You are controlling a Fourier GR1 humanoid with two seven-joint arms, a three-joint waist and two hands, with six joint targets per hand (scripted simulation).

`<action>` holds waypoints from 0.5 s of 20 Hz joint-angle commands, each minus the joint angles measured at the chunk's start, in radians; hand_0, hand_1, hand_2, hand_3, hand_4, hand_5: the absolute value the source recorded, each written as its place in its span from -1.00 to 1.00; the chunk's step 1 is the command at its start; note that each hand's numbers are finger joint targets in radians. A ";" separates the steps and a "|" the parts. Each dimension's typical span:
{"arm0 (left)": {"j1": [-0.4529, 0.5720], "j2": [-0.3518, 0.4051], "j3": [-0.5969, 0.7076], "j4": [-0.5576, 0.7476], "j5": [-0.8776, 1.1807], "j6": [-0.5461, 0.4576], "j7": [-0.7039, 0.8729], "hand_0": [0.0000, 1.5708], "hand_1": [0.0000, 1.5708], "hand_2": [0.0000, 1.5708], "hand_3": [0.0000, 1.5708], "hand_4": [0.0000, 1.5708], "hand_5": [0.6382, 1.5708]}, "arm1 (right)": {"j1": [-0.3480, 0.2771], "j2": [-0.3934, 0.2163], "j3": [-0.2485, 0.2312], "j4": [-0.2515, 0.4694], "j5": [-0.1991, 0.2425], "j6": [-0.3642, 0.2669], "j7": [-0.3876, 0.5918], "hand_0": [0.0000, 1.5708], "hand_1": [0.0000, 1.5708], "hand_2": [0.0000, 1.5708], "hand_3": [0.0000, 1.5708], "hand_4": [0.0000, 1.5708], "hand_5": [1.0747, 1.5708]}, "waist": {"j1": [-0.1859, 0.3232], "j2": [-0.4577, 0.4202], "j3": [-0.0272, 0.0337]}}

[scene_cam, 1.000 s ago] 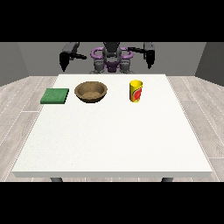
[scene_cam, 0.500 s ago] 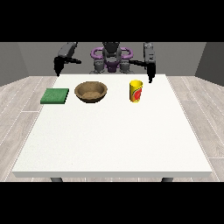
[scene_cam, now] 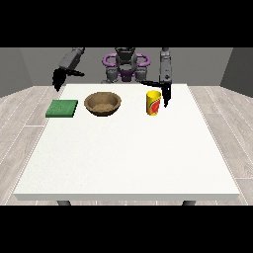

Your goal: Pick the cup and pour the ball into the bowl, then pick the bowl and place it on the pad

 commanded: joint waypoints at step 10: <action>-0.075 0.084 0.021 0.246 -0.149 0.224 -0.167 0.64 0.64 1.00 1.00 0.00 0.90 | -0.059 -0.020 -0.008 0.014 -0.017 0.024 0.000 -1.00 -1.00 -1.00 -1.00 -1.00 0.96 | -0.058 0.046 0.0007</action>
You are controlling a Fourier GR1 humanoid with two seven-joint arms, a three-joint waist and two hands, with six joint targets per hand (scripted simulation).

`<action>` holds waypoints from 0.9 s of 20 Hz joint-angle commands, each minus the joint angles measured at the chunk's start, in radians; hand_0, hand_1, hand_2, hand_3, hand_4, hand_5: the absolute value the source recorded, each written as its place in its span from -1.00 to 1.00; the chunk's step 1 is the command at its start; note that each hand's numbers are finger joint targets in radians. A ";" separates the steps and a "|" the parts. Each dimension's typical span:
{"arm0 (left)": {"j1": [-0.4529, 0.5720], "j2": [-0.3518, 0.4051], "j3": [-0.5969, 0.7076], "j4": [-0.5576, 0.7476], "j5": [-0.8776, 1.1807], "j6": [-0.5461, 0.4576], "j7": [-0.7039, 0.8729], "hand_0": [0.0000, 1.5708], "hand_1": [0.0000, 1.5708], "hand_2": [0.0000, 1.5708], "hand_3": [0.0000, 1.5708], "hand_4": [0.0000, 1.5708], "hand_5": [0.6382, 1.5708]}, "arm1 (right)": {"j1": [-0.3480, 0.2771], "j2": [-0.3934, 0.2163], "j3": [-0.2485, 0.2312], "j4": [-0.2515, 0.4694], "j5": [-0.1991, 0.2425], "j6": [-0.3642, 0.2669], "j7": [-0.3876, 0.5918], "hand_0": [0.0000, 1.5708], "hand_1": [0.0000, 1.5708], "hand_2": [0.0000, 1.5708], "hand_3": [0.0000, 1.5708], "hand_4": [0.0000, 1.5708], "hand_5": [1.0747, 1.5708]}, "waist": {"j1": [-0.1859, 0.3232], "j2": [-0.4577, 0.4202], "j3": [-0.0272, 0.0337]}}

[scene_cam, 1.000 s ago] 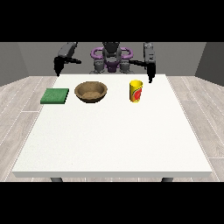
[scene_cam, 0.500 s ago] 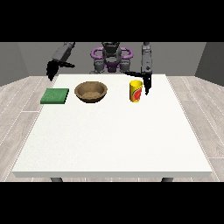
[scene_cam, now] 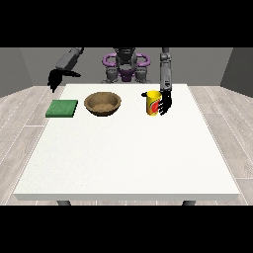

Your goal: Pick the cup and pour the ball into the bowl, then pick the bowl and place it on the pad

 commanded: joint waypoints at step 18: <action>-0.133 0.008 -0.249 0.049 -0.436 0.393 0.330 0.76 0.76 1.00 1.00 0.32 0.93 | 0.001 -0.133 -0.107 0.309 -0.020 0.080 -0.018 -1.00 -1.00 -1.00 -1.00 -1.00 0.96 | 0.069 -0.228 0.0018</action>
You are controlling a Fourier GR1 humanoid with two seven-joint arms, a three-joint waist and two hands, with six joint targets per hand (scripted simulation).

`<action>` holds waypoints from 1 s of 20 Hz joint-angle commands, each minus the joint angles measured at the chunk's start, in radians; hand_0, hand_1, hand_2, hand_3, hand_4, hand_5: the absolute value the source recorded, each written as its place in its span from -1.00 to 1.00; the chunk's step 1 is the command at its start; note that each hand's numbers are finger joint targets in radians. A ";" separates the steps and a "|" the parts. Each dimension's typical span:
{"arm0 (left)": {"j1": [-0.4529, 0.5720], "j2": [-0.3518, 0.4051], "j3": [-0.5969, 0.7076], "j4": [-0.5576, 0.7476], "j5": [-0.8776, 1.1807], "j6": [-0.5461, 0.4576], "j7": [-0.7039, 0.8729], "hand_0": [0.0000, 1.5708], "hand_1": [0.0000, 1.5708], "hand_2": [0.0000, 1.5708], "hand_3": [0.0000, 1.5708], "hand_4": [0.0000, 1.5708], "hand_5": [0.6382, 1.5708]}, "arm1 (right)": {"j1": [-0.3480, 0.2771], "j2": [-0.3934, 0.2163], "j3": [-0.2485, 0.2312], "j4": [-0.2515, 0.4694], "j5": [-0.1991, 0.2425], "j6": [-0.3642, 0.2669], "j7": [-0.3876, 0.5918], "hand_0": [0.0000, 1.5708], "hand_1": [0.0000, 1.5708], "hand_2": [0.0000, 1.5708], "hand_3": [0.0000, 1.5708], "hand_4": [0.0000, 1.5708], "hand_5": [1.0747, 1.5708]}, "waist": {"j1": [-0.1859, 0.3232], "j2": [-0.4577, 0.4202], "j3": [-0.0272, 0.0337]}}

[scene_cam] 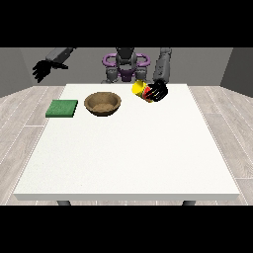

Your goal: Pick the cup and pour the ball into the bowl, then pick the bowl and place it on the pad

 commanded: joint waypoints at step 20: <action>-0.086 -0.143 -0.434 -0.107 -0.658 -0.070 0.675 0.19 0.19 1.00 1.00 0.16 1.00 | 0.085 -0.017 -0.035 0.320 0.067 -0.024 -0.142 -1.00 -1.00 -1.00 -1.00 -1.00 0.90 | 0.167 -0.219 -0.0020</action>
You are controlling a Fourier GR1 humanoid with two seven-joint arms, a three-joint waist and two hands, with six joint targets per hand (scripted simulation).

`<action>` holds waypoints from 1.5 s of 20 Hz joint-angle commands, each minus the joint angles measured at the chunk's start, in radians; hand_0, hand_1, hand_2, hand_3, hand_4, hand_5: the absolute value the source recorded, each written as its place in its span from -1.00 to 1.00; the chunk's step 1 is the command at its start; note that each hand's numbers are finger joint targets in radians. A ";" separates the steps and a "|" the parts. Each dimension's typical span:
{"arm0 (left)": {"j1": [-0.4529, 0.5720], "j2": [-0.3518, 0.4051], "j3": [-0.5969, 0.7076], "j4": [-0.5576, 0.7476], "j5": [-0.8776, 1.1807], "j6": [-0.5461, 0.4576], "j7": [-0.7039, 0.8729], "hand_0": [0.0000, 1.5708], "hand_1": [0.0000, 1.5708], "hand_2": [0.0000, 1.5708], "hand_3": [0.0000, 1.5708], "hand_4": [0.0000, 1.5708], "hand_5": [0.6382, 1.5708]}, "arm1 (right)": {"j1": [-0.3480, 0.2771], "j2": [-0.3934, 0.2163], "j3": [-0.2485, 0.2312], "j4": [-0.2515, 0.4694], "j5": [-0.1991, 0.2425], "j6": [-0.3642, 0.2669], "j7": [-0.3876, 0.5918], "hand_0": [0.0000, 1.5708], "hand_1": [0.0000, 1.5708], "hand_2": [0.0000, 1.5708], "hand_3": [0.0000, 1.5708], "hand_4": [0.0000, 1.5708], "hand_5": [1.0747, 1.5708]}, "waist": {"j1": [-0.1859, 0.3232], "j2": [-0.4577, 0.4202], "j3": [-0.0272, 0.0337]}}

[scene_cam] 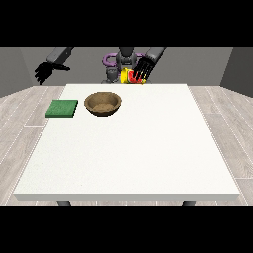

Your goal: Pick the cup and pour the ball into the bowl, then pick the bowl and place it on the pad

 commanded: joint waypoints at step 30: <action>-0.277 -0.019 -0.481 -0.059 -0.582 -0.525 0.282 0.92 0.92 1.00 1.00 0.53 0.73 | -0.246 0.012 0.044 0.104 0.024 -0.052 0.091 -1.00 -1.00 -1.00 -0.78 -1.00 0.78 | -0.061 0.035 -0.0004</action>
